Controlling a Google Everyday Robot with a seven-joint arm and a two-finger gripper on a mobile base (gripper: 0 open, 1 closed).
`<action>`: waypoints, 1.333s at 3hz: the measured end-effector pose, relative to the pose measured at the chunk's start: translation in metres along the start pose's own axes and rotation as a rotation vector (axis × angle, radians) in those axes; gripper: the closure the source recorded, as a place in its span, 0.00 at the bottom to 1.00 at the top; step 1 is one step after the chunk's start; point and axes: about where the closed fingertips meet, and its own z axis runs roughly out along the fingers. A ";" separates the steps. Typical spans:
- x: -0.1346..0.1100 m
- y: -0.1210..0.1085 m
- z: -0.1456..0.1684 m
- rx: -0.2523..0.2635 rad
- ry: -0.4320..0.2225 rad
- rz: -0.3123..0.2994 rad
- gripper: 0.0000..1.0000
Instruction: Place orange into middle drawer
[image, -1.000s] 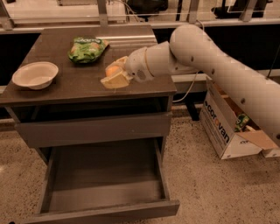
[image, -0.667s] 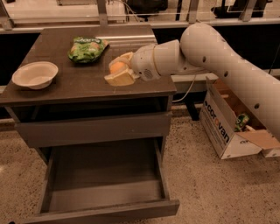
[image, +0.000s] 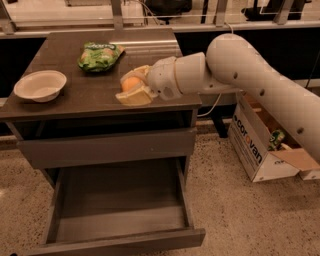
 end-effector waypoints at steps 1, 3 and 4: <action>0.015 0.079 0.001 -0.053 -0.138 -0.020 1.00; 0.078 0.148 -0.019 -0.054 -0.181 0.022 1.00; 0.094 0.153 -0.005 -0.092 -0.216 0.078 1.00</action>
Offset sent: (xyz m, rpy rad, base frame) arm -0.1875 -0.0584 -0.1513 0.2297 0.0214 0.0661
